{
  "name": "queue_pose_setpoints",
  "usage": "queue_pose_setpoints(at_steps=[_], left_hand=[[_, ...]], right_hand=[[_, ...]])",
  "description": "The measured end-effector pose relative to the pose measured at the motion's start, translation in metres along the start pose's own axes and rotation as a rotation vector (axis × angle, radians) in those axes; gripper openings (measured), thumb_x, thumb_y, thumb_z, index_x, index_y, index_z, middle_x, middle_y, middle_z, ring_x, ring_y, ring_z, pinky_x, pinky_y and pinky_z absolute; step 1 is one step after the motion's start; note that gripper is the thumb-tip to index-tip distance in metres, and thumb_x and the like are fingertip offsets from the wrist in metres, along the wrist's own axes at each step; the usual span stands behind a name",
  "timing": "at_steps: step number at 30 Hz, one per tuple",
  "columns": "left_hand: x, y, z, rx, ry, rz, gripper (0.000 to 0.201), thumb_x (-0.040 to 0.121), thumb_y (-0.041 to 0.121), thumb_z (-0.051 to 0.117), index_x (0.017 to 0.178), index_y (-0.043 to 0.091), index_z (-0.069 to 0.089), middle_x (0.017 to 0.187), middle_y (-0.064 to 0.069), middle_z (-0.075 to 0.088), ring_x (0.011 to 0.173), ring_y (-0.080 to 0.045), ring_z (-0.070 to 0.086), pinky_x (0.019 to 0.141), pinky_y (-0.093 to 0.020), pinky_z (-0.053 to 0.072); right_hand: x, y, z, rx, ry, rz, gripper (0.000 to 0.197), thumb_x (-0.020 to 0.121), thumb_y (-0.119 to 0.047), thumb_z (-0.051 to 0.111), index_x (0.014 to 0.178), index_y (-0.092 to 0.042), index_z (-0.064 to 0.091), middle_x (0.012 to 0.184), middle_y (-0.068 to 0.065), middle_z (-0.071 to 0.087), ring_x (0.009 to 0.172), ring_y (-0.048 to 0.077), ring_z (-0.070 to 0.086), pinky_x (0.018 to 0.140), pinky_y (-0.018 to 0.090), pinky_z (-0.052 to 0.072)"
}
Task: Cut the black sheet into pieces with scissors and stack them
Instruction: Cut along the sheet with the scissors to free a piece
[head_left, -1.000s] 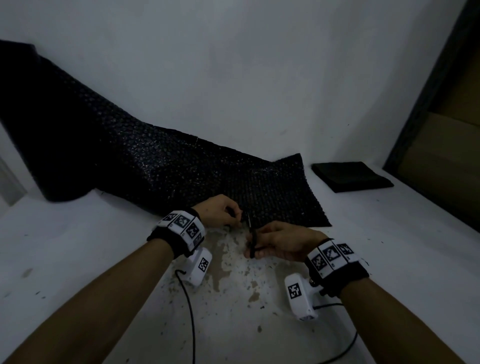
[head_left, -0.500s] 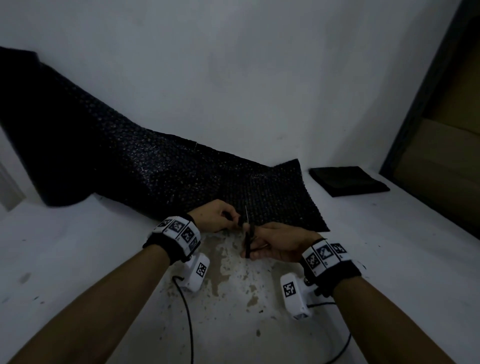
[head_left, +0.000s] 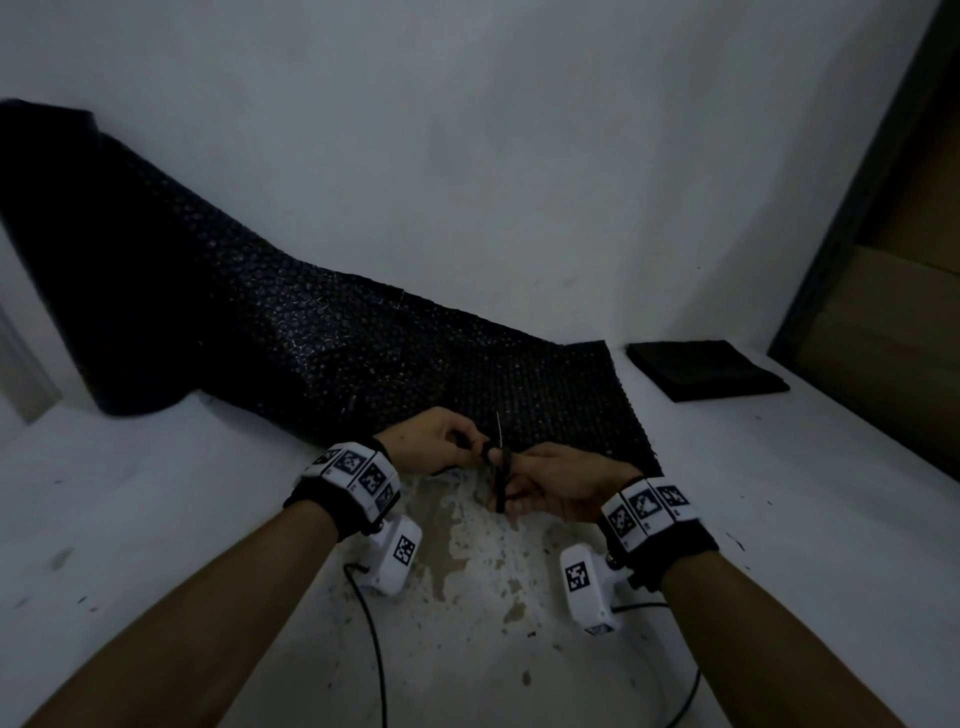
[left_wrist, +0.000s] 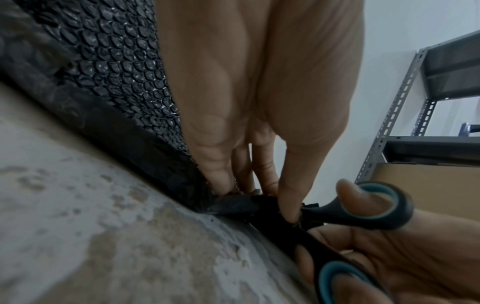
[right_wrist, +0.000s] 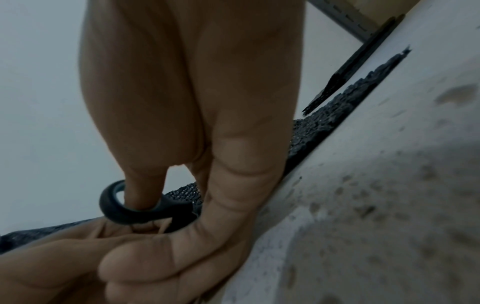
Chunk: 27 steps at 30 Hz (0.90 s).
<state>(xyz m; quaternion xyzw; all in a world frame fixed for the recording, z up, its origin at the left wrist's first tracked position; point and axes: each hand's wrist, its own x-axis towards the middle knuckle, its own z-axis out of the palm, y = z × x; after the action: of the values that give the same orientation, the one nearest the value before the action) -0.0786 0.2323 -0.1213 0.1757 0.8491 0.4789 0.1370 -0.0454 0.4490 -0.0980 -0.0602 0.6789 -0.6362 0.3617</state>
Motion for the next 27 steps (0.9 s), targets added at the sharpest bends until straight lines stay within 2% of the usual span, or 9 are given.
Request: queue_pose_setpoints(at_steps=[3, 5, 9, 13, 16, 18, 20, 22, 27], left_hand=[[0.000, 0.000, 0.000, -0.001, -0.006, 0.011, 0.005, 0.083, 0.025, 0.078, 0.082, 0.021, 0.074, 0.109, -0.017, 0.070, 0.107, -0.051, 0.058, 0.090, -0.063, 0.048], [0.000, 0.000, 0.000, 0.000, -0.009, 0.005, 0.006, 0.084, 0.022, 0.077, 0.080, 0.021, 0.073, 0.112, -0.018, 0.069, 0.110, -0.049, 0.058, 0.091, -0.062, 0.048], [0.000, -0.001, 0.000, 0.025, -0.011, -0.026, 0.008, 0.085, 0.023, 0.076, 0.079, 0.022, 0.071, 0.120, -0.022, 0.065, 0.117, -0.048, 0.055, 0.096, -0.060, 0.046], [0.000, 0.000, 0.000, 0.010, -0.009, -0.030, 0.012, 0.085, 0.021, 0.077, 0.075, 0.026, 0.071, 0.119, -0.020, 0.066, 0.115, -0.044, 0.058, 0.096, -0.057, 0.047], [-0.001, 0.000, 0.000, 0.000, -0.003, -0.032, 0.009, 0.084, 0.023, 0.077, 0.077, 0.024, 0.072, 0.111, -0.021, 0.068, 0.098, -0.033, 0.064, 0.093, -0.057, 0.049], [-0.001, -0.001, -0.001, -0.011, -0.002, -0.028, 0.007, 0.084, 0.022, 0.077, 0.079, 0.024, 0.072, 0.107, -0.024, 0.067, 0.089, -0.026, 0.060, 0.087, -0.056, 0.050], [-0.002, 0.000, -0.001, -0.022, -0.003, -0.024, 0.006, 0.086, 0.023, 0.076, 0.081, 0.021, 0.072, 0.101, -0.026, 0.067, 0.085, -0.026, 0.057, 0.078, -0.051, 0.048], [-0.003, -0.001, -0.002, -0.035, 0.001, -0.034, 0.009, 0.087, 0.023, 0.075, 0.086, 0.015, 0.072, 0.085, -0.020, 0.064, 0.076, -0.026, 0.051, 0.069, -0.045, 0.041], [-0.007, 0.001, -0.001, -0.071, -0.007, -0.047, 0.011, 0.086, 0.024, 0.077, 0.085, 0.014, 0.071, 0.078, -0.012, 0.056, 0.073, -0.025, 0.045, 0.068, -0.040, 0.037]], right_hand=[[0.004, 0.003, 0.000, -0.009, 0.005, -0.005, 0.036, 0.098, -0.030, 0.060, 0.106, 0.004, 0.067, 0.084, 0.015, 0.074, 0.099, 0.026, 0.071, 0.076, 0.028, 0.057], [0.005, 0.005, -0.001, -0.013, 0.019, -0.003, 0.031, 0.099, -0.026, 0.059, 0.106, 0.003, 0.067, 0.086, 0.014, 0.073, 0.100, 0.027, 0.071, 0.077, 0.027, 0.058], [0.006, 0.011, -0.004, -0.027, 0.048, -0.030, 0.023, 0.102, -0.016, 0.055, 0.101, 0.004, 0.066, 0.090, 0.017, 0.068, 0.069, 0.012, 0.071, 0.061, 0.019, 0.054], [0.006, 0.014, -0.004, -0.042, 0.082, -0.046, 0.029, 0.102, -0.022, 0.054, 0.101, 0.005, 0.065, 0.089, 0.017, 0.067, 0.062, 0.006, 0.068, 0.057, 0.016, 0.052], [0.004, 0.010, -0.004, -0.059, 0.085, -0.034, 0.038, 0.100, -0.033, 0.057, 0.100, 0.003, 0.068, 0.089, 0.014, 0.071, 0.073, 0.010, 0.072, 0.065, 0.018, 0.055], [0.004, 0.008, -0.005, -0.061, 0.076, -0.021, 0.041, 0.098, -0.037, 0.059, 0.104, 0.003, 0.069, 0.089, 0.014, 0.073, 0.080, 0.014, 0.073, 0.070, 0.021, 0.056], [0.007, 0.005, -0.005, -0.079, 0.074, -0.011, 0.048, 0.097, -0.040, 0.060, 0.110, 0.006, 0.069, 0.093, 0.016, 0.074, 0.083, 0.016, 0.072, 0.072, 0.022, 0.056], [0.009, 0.003, -0.004, -0.088, 0.083, -0.005, 0.049, 0.096, -0.040, 0.060, 0.111, 0.006, 0.069, 0.094, 0.017, 0.074, 0.083, 0.017, 0.071, 0.074, 0.023, 0.056], [0.016, -0.002, -0.005, -0.101, 0.100, 0.003, 0.043, 0.096, -0.041, 0.060, 0.107, -0.001, 0.071, 0.091, 0.015, 0.075, 0.081, 0.018, 0.070, 0.070, 0.023, 0.056]])
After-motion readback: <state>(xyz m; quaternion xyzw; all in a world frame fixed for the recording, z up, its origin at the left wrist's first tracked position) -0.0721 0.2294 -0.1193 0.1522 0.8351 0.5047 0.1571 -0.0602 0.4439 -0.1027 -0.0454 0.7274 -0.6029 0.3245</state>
